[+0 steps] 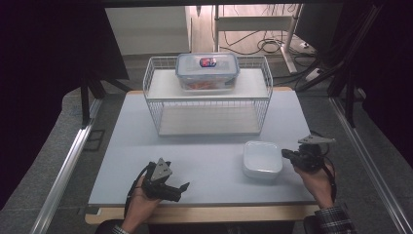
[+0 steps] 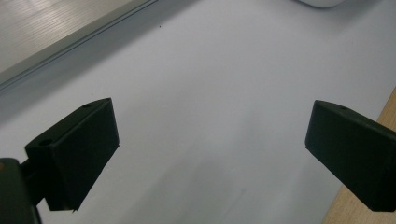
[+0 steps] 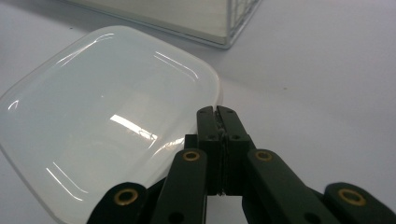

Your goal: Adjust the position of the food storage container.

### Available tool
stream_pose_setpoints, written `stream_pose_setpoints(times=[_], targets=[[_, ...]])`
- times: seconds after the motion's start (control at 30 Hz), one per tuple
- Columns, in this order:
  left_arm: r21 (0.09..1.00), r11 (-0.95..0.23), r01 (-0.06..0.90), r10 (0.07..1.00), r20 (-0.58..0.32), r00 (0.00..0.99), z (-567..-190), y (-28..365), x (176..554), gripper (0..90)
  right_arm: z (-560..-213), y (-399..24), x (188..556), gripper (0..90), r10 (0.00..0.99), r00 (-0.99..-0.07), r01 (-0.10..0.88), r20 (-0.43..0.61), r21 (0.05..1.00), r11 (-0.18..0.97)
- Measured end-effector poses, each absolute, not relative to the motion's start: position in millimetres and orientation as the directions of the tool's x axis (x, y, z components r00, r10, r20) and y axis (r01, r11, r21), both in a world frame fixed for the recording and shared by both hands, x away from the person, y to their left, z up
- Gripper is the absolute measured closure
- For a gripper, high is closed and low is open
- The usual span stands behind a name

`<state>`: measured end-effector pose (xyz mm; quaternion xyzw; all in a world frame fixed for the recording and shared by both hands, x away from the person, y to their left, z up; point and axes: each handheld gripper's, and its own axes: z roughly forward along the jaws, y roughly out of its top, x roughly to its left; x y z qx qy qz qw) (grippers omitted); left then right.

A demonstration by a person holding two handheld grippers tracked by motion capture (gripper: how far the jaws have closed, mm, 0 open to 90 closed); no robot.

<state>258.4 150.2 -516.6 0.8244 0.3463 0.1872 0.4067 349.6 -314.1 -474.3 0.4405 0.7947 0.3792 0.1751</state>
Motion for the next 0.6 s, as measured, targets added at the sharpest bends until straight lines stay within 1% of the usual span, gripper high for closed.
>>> stream_pose_setpoints(times=[0.43, 0.6], targets=[[0.798, -0.432, 0.421, 0.723, 0.028, 0.691, -516.7, 149.9, 258.3, 2.3, -476.1, -285.4, 342.6, 88.9, 0.78, -0.62, 0.552, 0.078, 0.75, 0.364], [0.805, -0.416, 0.424, 0.724, 0.011, 0.69, -516.6, 150.6, 259.0, 2.3, -477.5, -269.6, 343.0, 88.9, 0.759, -0.647, 0.537, 0.078, 0.753, 0.381]])
